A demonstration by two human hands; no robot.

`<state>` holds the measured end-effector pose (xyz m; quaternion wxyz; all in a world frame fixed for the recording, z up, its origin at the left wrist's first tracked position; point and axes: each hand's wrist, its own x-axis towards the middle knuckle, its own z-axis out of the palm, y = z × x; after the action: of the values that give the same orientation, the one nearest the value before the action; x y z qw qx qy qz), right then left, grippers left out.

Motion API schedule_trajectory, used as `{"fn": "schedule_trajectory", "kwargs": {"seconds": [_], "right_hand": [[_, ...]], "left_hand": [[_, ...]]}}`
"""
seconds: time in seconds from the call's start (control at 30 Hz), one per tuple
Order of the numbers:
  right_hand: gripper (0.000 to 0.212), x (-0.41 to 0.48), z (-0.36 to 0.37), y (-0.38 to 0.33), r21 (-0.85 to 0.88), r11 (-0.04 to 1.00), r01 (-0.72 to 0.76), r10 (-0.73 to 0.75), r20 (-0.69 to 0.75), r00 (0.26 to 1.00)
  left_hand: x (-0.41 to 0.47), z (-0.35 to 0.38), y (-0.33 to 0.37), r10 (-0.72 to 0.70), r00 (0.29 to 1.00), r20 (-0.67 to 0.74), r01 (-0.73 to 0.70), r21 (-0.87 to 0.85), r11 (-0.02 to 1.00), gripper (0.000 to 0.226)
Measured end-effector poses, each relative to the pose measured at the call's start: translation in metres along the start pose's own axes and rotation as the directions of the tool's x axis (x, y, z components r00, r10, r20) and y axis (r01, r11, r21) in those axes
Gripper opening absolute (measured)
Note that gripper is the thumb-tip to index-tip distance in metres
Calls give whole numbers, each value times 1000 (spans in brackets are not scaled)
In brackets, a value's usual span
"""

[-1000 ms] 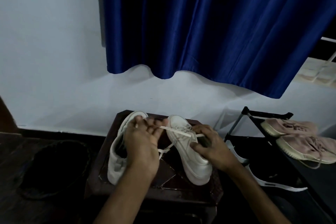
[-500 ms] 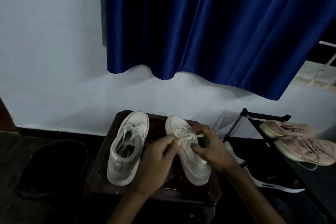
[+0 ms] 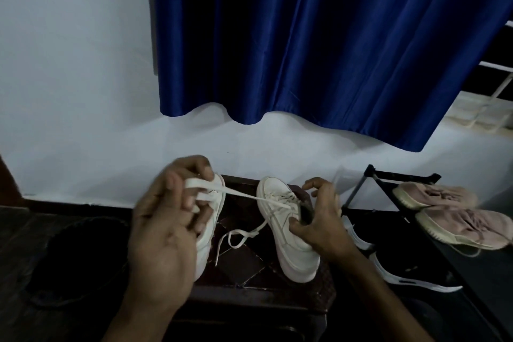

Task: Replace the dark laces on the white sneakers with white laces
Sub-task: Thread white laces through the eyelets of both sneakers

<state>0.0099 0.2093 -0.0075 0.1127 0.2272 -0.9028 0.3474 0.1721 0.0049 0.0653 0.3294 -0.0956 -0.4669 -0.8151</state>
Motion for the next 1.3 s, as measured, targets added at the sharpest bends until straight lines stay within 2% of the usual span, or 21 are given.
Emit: {"fn": "schedule_trajectory", "kwargs": {"seconds": [0.07,0.13,0.23,0.3,0.43,0.53,0.6,0.67,0.73,0.8,0.87,0.97,1.07,1.13,1.17,1.23,1.3], "right_hand": [[65,-1,1,1,44,998,-46,45,36,998],[64,0,1,2,80,994,-73,69,57,996],[59,-1,1,2,106,991,-85,79,63,995],[56,-2,1,4,104,991,-78,70,76,995],[43,2,-7,4,119,992,52,-70,149,986],[28,13,-16,-14,206,966,159,-174,61,983],[20,25,-12,-37,107,941,320,-328,64,943],[16,36,5,-58,13,872,488,-472,282,835],[17,39,32,-71,-35,806,590,-474,560,680],[28,34,60,-75,-144,726,672,-405,700,588],[35,25,78,-76,-259,660,705,-331,742,583],[21,16,86,-76,-290,630,720,-387,687,615],[17,18,85,-74,-299,648,701,-402,647,648],[17,25,79,-73,-238,769,594,-389,562,730],[16,30,73,-74,-172,845,507,-373,489,788],[11,45,57,-77,-9,952,307,-287,327,900],[10,60,39,-79,146,974,175,-202,195,960]], "left_hand": [[2,0,14,23,997,72,-22,-19,1000,35],[-1,3,11,-13,992,124,15,-12,1000,36],[-4,4,-13,-124,991,45,121,64,991,50],[-1,2,-31,-116,993,13,114,117,987,53],[-11,-12,-61,-43,998,45,31,229,973,44],[-32,-33,-83,-52,998,40,38,288,957,42],[-50,-40,-96,-29,999,46,10,378,926,36],[-64,-38,-102,13,999,33,-25,396,918,17],[-73,-33,-102,33,999,-17,-23,402,915,12],[-74,-32,-100,61,997,-42,-38,421,906,15],[-70,-35,-97,130,991,-36,-100,452,886,14],[-62,-37,-97,218,971,103,-238,553,799,10],[-50,-47,-103,105,978,180,-197,638,744,15],[-40,-50,-109,-53,967,247,-155,743,651,26],[-36,-51,-113,-96,954,286,-187,811,554,28],[-28,-51,-124,-131,913,387,-345,902,261,27],[-24,-49,-134,-234,875,423,-430,902,22,20]]}}
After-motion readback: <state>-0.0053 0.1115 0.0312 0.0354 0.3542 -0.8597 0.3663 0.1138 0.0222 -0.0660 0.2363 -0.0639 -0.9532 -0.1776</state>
